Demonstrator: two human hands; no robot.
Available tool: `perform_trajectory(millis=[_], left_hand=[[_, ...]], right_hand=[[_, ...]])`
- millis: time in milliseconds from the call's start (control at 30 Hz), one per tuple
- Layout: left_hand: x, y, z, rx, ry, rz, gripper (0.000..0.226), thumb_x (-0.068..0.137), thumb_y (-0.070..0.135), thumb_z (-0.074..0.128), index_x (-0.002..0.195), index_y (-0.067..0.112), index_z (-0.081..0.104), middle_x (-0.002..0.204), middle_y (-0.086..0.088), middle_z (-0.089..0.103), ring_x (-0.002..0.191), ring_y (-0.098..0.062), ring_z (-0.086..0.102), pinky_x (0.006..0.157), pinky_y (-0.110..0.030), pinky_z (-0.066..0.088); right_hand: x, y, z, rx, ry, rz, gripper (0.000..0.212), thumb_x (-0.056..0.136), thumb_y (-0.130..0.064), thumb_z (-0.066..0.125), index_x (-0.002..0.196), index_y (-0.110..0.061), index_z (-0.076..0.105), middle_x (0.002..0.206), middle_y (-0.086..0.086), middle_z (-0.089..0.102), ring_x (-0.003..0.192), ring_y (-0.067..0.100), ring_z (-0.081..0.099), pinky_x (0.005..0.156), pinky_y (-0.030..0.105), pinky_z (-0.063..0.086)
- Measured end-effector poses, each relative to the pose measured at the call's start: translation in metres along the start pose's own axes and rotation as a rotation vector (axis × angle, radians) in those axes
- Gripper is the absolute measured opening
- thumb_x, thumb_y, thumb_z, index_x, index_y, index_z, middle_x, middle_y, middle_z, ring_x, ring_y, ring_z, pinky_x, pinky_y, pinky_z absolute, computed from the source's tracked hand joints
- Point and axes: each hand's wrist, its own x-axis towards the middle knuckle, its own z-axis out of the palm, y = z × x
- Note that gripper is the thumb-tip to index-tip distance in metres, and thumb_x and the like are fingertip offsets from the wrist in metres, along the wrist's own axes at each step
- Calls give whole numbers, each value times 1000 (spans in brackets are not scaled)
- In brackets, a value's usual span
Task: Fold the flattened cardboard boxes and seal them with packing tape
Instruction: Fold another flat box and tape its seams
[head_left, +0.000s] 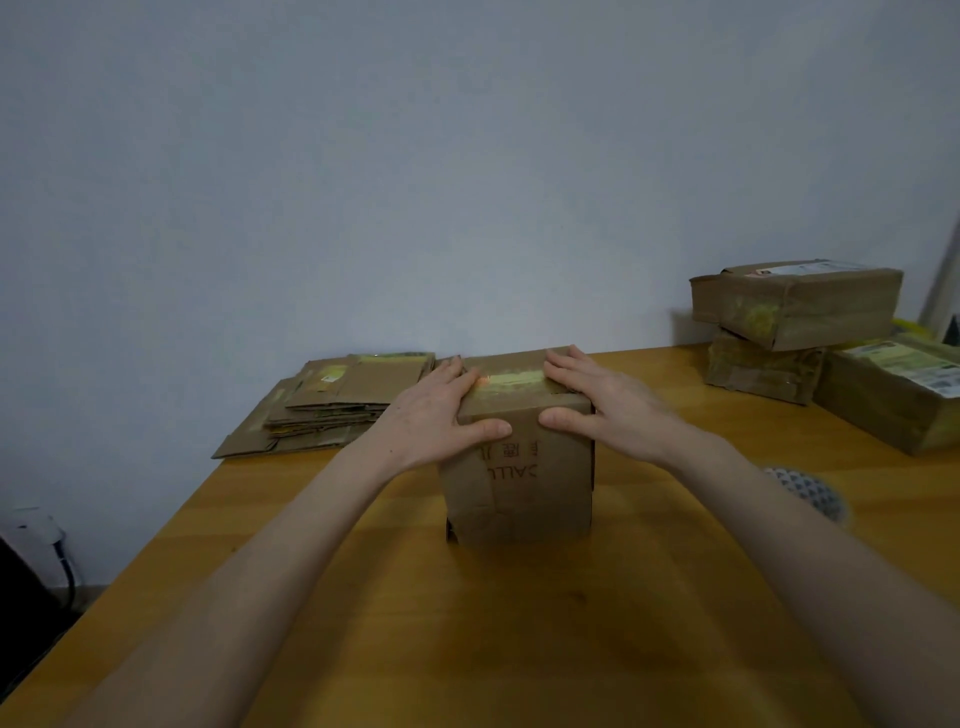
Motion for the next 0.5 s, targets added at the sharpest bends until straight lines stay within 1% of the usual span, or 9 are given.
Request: perform_trajectory(millis=[67,133,200,233,300,367,500], left_hand=[[-1,1,-2,1,-19,4,89,85,67,42,152,16,14,160,-6,7,147,-18,9,117,-34,13],[-2,1,-5,16,-34,8,90,85,69,40,152,16,14,160,-6,7,147,-18,8,117,-35,12],[-2,1,-7,89,-21,24,92,84,71,37,152,15,13,160,-6,8,147,-20,7,119,-37,10],[-2,1,-8,124,-7,31,91,84,71,36,152,15,12,160,-5,9,147,-21,8,120,-38,11],[-1,2,-9,122,13,37,89,85,70,38,152,17,13,160,-4,11,147,-20,10,119,-39,13],[0,1,-7,74,2,39,85,87,67,39,152,18,16,160,-3,13,146,-18,11,118,-38,15],[2,-1,-3,63,-3,47,81,89,64,39,151,16,20,159,-4,15,146,-17,11,117,-37,17]], right_hand=[[0,-2,-3,3,-31,8,93,73,-73,31,151,-23,22,159,-9,13,146,9,3,116,43,22],[0,-3,-4,-18,-58,12,92,76,-71,36,152,-22,16,160,-6,7,147,12,6,117,40,22],[-1,-2,-5,-36,-28,28,93,81,-67,47,153,-23,9,160,-7,0,145,16,15,113,38,26],[-2,-1,-6,-47,2,36,92,83,-64,51,153,-23,8,160,-8,0,144,16,18,112,36,28],[-4,-3,-9,-98,28,37,85,87,-60,51,153,-23,13,160,-7,5,144,16,21,111,33,27],[-7,-6,-9,-128,16,39,78,90,-57,48,152,-21,18,159,-4,11,144,17,21,113,33,25],[-7,-6,-7,-84,4,60,73,91,-55,47,151,-22,23,159,-4,14,144,17,20,115,35,22]])
